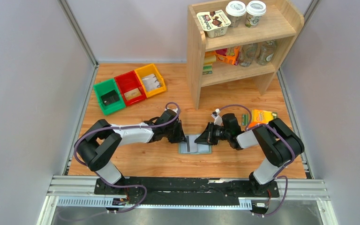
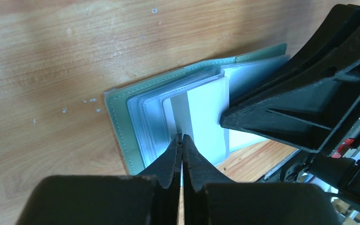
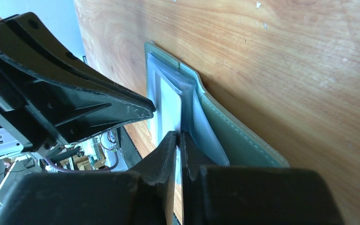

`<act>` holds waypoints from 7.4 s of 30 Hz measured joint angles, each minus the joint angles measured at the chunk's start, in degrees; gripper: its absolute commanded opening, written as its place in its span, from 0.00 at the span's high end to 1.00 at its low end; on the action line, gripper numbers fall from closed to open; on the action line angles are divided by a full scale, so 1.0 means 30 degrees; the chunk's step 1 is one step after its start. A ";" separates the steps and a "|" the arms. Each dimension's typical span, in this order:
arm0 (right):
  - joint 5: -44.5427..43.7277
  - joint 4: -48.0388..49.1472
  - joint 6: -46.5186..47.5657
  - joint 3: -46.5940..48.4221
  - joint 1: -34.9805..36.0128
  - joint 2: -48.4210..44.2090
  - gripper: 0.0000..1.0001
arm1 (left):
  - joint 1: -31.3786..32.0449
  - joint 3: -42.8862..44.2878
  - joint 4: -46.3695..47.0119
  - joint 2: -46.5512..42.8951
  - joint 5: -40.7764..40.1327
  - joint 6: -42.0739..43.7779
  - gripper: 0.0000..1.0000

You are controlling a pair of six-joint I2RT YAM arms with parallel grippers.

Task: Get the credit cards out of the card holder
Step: Remove the credit card from the card holder, then place the credit card in the storage box.

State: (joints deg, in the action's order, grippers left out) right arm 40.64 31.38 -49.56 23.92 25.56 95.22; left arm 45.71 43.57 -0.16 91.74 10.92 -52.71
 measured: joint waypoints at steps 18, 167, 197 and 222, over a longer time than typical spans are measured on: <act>0.0648 0.2506 -0.0831 -0.1399 -0.0809 0.0000 0.91 | 0.0000 -0.0109 0.0160 0.0401 -0.0022 -0.0721 1.00; -1.4418 -1.8695 1.1358 0.7868 0.9071 -1.1234 1.00 | -0.2419 0.3453 -0.6688 -0.4801 0.2834 -0.6054 0.25; -2.3890 -1.9591 1.4972 1.0331 1.5599 -0.7337 0.76 | -0.2426 0.2433 -0.6149 -0.5289 0.3840 -0.8757 1.00; -2.2586 -2.0254 0.9078 0.8342 1.0003 -1.1963 0.00 | -0.8582 -0.0393 0.0750 -0.7825 -0.3373 0.2025 1.00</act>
State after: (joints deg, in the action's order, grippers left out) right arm -27.11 -29.39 -22.33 48.95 55.57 59.33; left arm 19.97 42.39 2.09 68.27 0.80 -46.63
